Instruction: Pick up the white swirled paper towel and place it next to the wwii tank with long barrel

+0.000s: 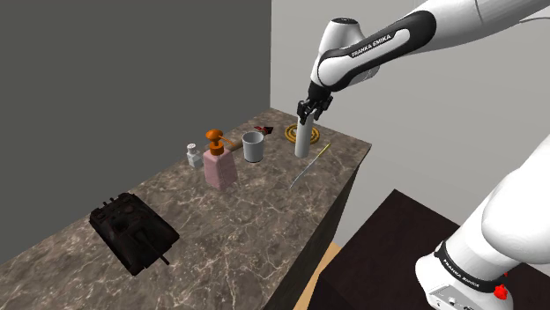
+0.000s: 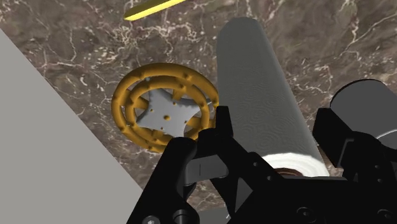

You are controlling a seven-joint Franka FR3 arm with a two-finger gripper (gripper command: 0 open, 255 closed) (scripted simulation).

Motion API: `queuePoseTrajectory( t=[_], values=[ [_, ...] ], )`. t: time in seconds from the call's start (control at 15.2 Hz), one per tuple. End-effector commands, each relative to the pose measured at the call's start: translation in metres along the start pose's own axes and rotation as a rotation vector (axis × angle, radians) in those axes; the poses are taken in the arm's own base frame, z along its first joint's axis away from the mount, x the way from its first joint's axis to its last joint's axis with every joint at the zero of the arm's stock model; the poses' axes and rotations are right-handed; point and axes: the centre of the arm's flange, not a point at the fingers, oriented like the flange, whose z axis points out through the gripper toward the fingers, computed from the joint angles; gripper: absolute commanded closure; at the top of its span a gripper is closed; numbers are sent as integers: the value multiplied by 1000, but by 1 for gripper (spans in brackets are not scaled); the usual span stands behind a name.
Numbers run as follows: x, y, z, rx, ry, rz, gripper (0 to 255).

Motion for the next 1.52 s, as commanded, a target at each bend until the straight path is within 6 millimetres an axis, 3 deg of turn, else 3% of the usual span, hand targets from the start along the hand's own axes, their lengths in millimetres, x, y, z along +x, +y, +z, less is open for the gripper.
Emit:
queuePoseTrajectory(
  t=[0.0, 1.45],
  values=[
    [3, 0, -10, 0, 0, 0, 255],
    [29, 0, -123, 0, 0, 0, 255]
  ],
)
